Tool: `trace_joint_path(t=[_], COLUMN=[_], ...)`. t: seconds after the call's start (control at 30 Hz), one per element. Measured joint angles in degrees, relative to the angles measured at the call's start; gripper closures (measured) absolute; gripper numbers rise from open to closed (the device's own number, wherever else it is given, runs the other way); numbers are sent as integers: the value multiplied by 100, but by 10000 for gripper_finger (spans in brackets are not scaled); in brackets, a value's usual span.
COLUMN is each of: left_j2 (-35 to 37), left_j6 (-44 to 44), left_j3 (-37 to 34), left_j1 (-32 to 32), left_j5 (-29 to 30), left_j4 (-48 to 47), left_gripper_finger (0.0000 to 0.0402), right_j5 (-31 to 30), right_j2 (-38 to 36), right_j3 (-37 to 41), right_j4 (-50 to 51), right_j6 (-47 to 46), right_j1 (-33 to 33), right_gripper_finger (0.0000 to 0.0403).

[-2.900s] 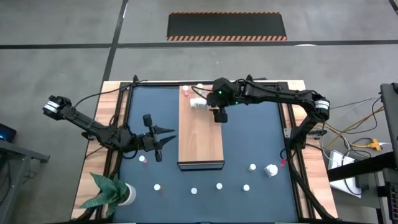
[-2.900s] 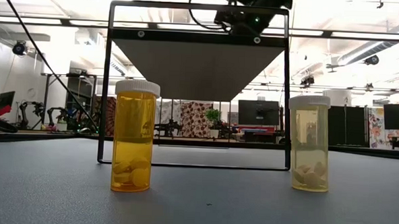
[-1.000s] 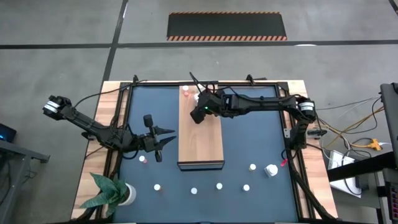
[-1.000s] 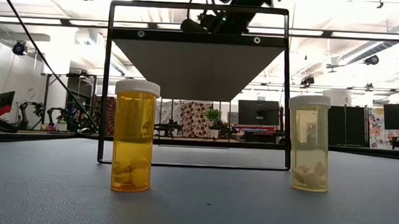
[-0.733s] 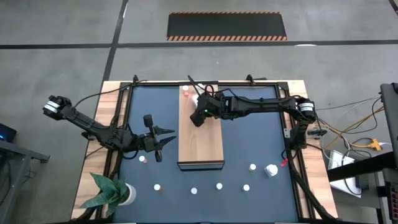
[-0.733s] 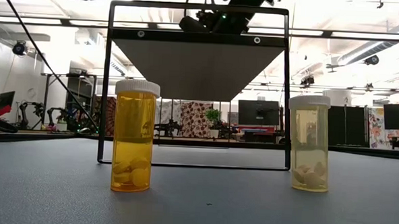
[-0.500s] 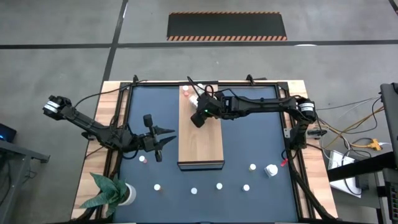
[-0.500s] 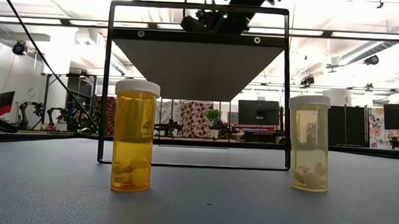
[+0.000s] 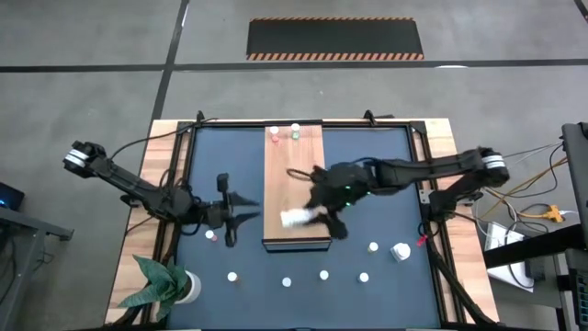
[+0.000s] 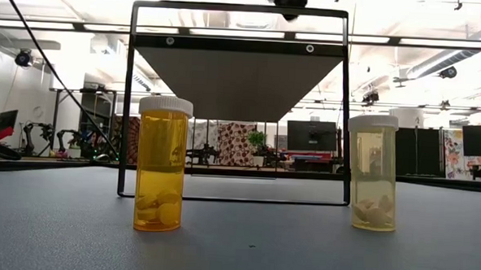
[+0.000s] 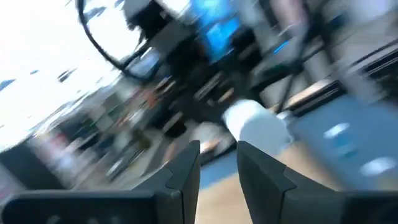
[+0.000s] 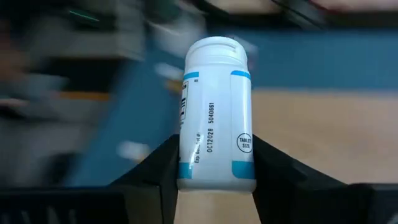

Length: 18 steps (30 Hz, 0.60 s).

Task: Pick and place medicine bottles onto shelf by color
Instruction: Put the white medicine bottle on the shelf

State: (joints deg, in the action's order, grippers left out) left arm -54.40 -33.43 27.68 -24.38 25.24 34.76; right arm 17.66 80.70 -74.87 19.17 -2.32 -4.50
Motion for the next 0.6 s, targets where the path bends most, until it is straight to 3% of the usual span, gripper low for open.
trace_joint_path(t=[0.13,0.33,0.43,0.6], left_j2=[-346,-1336,-1681,-2159], left_j6=[-37,-363,-465,-309], left_j3=[191,694,1052,1779], left_j1=[-7,11,61,254], left_j5=[-1079,-1254,-1252,-1295], left_j4=[546,1642,1687,1289], left_gripper_finger=[288,219,182,144], right_j5=[1012,1842,2133,2178], right_j2=[-432,-642,-611,-574], right_j3=[1013,2221,2536,2649], right_j4=[-1977,-4860,-5565,-5654], right_j6=[-147,-827,-1148,-1173], right_j1=[67,298,378,411], right_gripper_finger=[262,261,261,261])
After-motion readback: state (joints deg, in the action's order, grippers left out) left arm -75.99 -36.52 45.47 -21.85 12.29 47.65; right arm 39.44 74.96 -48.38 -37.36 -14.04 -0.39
